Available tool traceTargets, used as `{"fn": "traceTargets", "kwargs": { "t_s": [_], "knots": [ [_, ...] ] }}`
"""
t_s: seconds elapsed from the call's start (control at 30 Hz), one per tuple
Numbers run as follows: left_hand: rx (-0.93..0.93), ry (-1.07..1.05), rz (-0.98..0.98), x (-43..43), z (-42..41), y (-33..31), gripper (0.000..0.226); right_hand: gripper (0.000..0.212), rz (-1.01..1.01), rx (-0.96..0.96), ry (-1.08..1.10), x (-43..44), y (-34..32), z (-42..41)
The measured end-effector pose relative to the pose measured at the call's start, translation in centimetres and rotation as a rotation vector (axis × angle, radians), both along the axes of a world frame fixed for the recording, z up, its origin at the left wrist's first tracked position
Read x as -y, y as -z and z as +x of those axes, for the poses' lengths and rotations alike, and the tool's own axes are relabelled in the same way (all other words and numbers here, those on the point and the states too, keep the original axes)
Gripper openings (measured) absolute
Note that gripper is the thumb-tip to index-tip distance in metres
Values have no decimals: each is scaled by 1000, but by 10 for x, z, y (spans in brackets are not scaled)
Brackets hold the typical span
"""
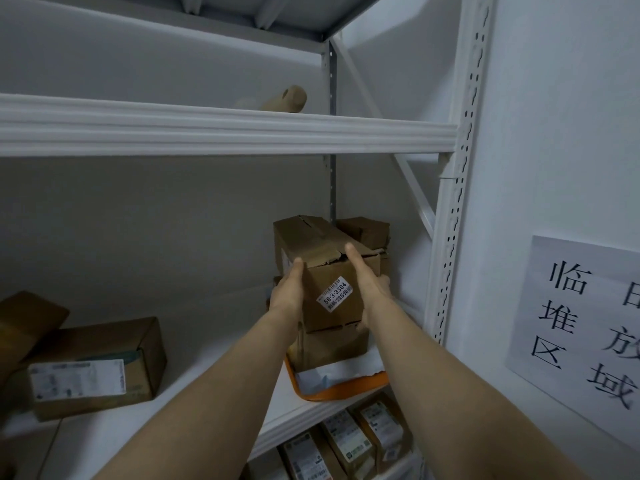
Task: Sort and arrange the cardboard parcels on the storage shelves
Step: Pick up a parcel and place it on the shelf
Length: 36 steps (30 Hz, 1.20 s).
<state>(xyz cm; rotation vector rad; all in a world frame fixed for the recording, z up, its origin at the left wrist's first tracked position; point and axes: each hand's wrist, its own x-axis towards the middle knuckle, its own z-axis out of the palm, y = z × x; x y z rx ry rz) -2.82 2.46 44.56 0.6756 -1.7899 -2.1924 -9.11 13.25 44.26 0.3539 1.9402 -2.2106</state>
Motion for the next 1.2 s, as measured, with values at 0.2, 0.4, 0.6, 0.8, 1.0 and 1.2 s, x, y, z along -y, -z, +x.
{"fn": "traceTargets", "kwargs": {
  "t_s": [0.2, 0.4, 0.6, 0.8, 1.0, 1.2],
  "knots": [
    [10, 13, -2, -4, 3, -2, 56, 143, -254, 155, -70, -7, 8, 3],
    [37, 53, -30, -5, 4, 2, 62, 111, -299, 176, -36, -11, 27, 1],
    [45, -24, 42, -1, 6, 6, 130, 79, -388, 5, -31, -27, 37, 6],
    [5, -74, 174, 15, 33, -1, 134, 62, -380, -72, -175, -39, 43, 18],
    [98, -10, 296, 30, 65, 16, 114, 48, -313, -57, -235, -53, 48, 42],
    [140, 42, 297, 13, 105, 27, 73, 97, -225, 17, -141, -54, 62, 76]
  ]
}}
